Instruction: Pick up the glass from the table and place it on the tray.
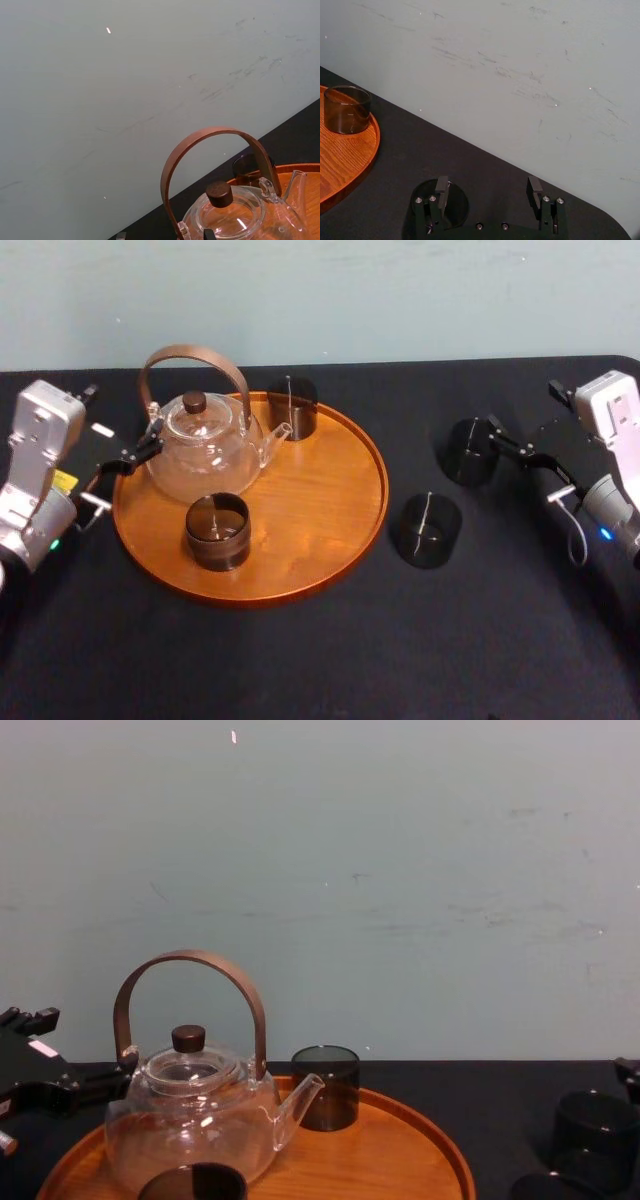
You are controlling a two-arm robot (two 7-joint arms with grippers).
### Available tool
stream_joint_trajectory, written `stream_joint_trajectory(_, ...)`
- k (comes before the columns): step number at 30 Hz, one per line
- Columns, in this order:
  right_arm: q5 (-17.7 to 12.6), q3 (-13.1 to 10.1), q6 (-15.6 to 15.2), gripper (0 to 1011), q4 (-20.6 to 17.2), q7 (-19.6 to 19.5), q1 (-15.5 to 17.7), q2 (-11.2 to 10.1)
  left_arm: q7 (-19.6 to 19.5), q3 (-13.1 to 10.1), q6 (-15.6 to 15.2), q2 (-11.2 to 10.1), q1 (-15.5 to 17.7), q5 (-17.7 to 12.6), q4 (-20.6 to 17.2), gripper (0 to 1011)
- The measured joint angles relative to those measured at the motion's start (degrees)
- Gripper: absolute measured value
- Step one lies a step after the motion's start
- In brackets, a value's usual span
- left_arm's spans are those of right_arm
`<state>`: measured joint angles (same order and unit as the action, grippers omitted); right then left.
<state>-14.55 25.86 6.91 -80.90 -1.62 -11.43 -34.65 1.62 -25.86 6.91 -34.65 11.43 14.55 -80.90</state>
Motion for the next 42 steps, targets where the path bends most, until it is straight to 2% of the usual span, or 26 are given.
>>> stream_joint_trajectory(42, 0.0, 0.0, 0.0, 1002, 0.0, 0.0, 0.0, 0.0, 0.0, 0.0, 0.0, 0.0, 0.0, 0.0, 0.0, 1001)
